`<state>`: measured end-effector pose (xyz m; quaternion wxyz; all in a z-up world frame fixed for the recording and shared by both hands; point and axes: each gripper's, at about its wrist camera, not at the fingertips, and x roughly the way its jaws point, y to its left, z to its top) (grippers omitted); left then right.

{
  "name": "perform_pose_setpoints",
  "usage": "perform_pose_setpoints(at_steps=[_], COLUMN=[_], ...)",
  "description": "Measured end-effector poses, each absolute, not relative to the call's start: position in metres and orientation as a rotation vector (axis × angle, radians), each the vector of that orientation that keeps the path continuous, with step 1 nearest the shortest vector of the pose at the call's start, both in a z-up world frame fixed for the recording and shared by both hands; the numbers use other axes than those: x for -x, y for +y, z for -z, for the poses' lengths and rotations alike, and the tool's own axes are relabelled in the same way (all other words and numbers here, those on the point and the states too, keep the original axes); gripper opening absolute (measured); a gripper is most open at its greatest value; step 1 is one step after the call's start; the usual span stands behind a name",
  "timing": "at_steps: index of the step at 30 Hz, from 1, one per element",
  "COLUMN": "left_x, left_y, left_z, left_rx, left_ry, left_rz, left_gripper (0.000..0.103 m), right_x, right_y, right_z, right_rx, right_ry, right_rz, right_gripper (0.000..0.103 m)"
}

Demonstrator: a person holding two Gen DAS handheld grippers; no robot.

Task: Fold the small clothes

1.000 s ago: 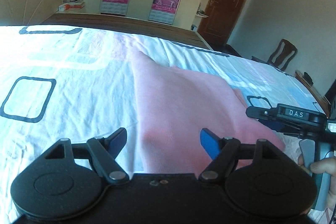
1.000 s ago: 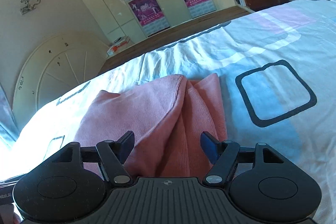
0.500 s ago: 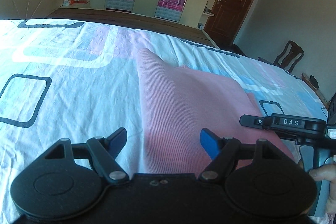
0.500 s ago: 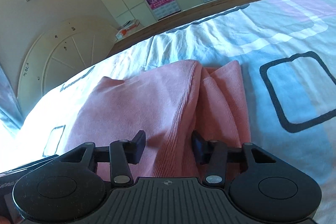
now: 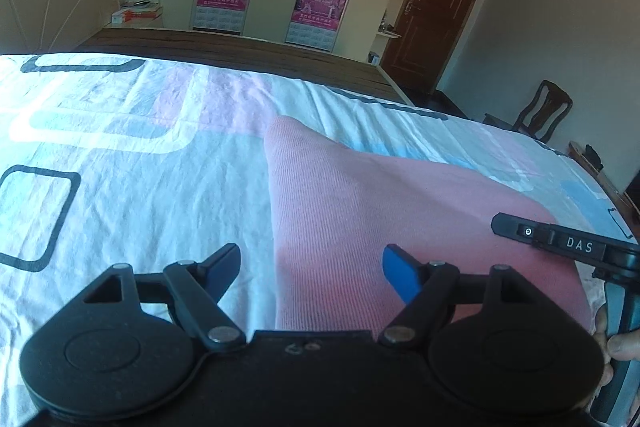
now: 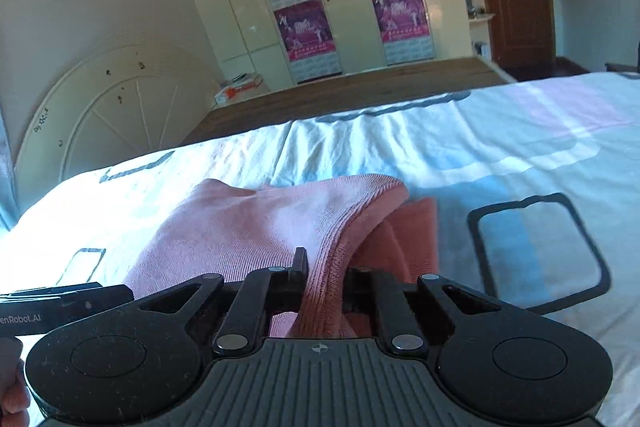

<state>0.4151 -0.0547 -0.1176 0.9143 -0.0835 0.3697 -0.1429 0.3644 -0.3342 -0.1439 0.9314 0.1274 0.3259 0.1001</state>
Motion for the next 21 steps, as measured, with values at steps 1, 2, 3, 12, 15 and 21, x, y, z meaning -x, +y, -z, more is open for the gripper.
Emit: perform_pose_setpoints(at_steps=[1,2,3,12,15,21], left_x=[-0.415,-0.415,-0.416,-0.414,-0.406,-0.397], left_y=[-0.059,-0.063,-0.067,-0.076,-0.074,-0.071], left_z=[0.119,0.122,0.126,0.143,0.142,0.148], left_rx=[0.174,0.175,0.174,0.162,0.146,0.178], left_ry=[0.766,0.775,0.791,0.86,0.853,0.858], left_rz=[0.309,0.317,0.322,0.306,0.312,0.295], left_gripper=[0.079,0.08,0.08,0.08,0.08,0.081], right_x=[-0.361,-0.363,-0.37,-0.348,-0.325,-0.284], right_y=[-0.339,-0.343,-0.347,-0.369,-0.374,-0.362], right_z=[0.145,0.15,0.161,0.152,0.145,0.146], right_rx=[-0.25,-0.244,-0.249,-0.348,-0.323,-0.21], right_ry=[0.674,0.702,0.771,0.806,0.806,0.808], right_rz=[-0.192,-0.183,-0.181,-0.154,-0.139,-0.096], right_gripper=[0.011,0.011,0.011,0.031,0.045,0.041])
